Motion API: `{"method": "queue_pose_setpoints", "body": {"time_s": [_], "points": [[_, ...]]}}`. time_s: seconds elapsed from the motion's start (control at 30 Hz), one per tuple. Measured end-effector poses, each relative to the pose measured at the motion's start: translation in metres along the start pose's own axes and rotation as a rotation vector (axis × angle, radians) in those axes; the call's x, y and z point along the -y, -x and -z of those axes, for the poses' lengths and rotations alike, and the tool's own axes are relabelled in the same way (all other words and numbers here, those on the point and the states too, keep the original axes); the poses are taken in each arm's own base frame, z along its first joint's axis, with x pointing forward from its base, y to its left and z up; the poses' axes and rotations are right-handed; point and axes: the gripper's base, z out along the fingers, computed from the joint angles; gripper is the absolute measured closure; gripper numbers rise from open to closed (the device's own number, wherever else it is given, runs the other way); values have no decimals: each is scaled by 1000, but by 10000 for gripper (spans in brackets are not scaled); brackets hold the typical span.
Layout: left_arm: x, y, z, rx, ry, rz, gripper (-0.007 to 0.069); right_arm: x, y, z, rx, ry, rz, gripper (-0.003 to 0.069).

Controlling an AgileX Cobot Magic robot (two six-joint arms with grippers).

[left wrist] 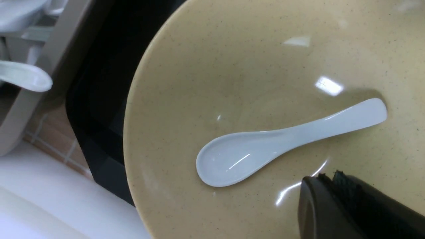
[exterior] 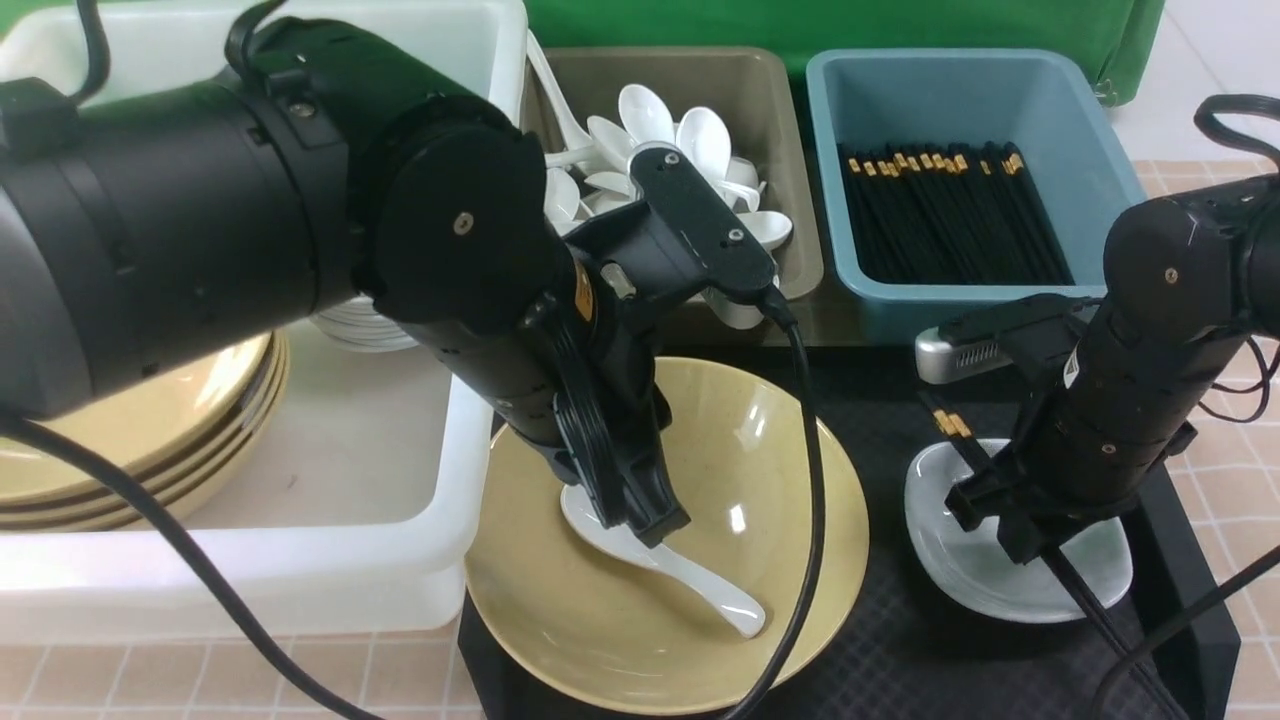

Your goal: On brown table put chopsticks spoon bowls plates into blue grey white boxes.

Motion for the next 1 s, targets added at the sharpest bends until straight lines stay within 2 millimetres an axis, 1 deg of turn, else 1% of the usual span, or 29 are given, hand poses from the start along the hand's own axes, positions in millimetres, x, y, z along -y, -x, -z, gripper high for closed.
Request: {"method": "queue_pose_setpoints", "body": {"time_s": [0.07,0.13,0.17,0.23,0.27,0.3,0.33,0.4,0.43,0.47,0.5,0.53,0.57,0.6,0.63,0.67,0.7,0.73,0.8,0.83,0.87,0.9,0.93,0.97,1.0], "points": [[-1,2,0,19,6,24,623,-6,-3,13,8,2,40,507],[-6,4,-1,63,20,66,623,-10,-2,33,64,4,79,507],[-7,6,-1,85,22,85,623,-11,-1,40,84,4,86,507],[-19,10,-5,138,36,149,623,-12,7,66,173,-2,113,507],[-20,9,-6,136,34,155,623,-11,8,68,181,-2,112,507],[-31,13,-10,164,41,196,623,-8,17,84,237,-12,117,507],[-38,16,-13,177,43,221,623,-6,24,95,280,-19,119,507],[-56,25,-18,205,50,273,623,4,40,116,360,-38,102,507],[-68,32,-22,221,56,293,623,13,52,126,407,-53,81,507],[-76,39,-22,243,64,294,623,19,61,131,430,-62,68,507],[-77,40,-20,252,67,293,623,21,65,136,450,-64,64,507],[-86,51,-19,293,82,284,623,32,78,143,494,-81,42,507],[-90,58,-19,317,93,271,623,40,91,145,528,-92,23,507],[-96,70,-14,380,119,251,623,49,106,152,594,-105,-2,507],[-97,71,-14,383,121,248,623,50,107,149,593,-107,-5,507],[-103,83,-10,461,153,229,623,63,127,155,689,-118,-53,507],[-104,85,-8,474,160,225,623,65,131,151,692,-119,-59,507],[-108,92,-4,540,191,215,623,73,145,153,763,-127,-93,507],[-111,97,-1,596,216,216,623,82,164,145,832,-128,-131,507],[-112,98,0,614,224,217,623,88,175,133,845,-131,-141,507],[-112,98,0,615,224,218,623,88,175,135,854,-131,-140,507],[-112,98,0,614,224,217,623,92,185,122,857,-134,-140,507],[-112,98,-1,604,218,216,623,94,191,111,850,-136,-139,507],[-111,97,-2,591,212,215,623,96,196,98,834,-130,-143,496],[-110,96,-2,579,204,217,623,99,198,89,818,-129,-147,484]]}}
